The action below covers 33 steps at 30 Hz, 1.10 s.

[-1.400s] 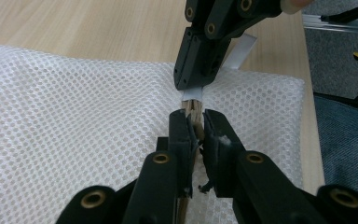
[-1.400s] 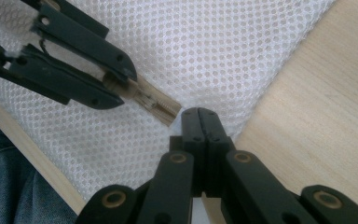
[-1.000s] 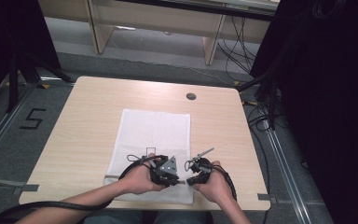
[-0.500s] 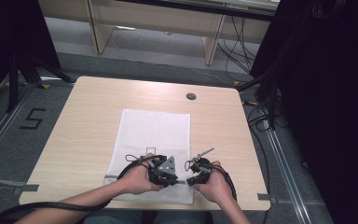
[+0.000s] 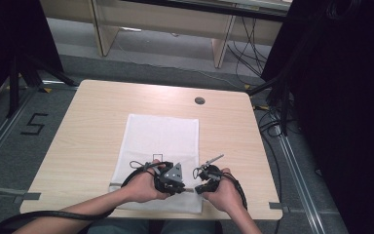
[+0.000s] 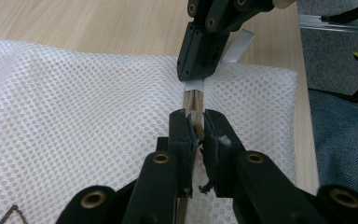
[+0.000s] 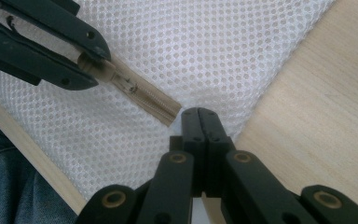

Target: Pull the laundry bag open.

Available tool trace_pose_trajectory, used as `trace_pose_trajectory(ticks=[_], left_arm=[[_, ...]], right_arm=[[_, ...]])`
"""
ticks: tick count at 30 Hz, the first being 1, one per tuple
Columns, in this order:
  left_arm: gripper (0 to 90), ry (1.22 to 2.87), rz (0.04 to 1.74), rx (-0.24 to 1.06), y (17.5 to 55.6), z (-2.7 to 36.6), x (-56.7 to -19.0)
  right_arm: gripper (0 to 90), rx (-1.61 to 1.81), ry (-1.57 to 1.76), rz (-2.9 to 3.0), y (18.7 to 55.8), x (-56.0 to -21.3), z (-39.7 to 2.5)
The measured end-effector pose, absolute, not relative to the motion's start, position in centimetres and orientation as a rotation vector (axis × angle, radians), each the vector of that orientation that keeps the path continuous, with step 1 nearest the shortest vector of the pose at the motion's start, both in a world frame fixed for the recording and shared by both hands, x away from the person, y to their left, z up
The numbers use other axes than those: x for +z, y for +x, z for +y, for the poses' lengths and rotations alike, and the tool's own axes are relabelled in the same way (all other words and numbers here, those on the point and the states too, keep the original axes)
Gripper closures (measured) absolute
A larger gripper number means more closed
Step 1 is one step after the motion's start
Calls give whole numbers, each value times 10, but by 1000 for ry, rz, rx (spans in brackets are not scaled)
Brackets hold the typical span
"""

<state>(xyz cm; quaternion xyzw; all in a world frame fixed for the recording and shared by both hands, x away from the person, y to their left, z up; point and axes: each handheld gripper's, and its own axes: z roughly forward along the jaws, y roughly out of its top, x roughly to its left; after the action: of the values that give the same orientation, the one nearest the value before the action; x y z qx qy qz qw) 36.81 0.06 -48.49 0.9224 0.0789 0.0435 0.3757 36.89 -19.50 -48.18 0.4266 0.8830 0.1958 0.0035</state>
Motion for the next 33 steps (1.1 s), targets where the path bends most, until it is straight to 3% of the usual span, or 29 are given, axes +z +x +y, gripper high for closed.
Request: trace_pose_trajectory(ticks=[33], left_arm=[[817, 2340, 232, 98, 366, 9, -485]], right_arm=[[900, 621, 1317, 2769, 369, -482, -195]])
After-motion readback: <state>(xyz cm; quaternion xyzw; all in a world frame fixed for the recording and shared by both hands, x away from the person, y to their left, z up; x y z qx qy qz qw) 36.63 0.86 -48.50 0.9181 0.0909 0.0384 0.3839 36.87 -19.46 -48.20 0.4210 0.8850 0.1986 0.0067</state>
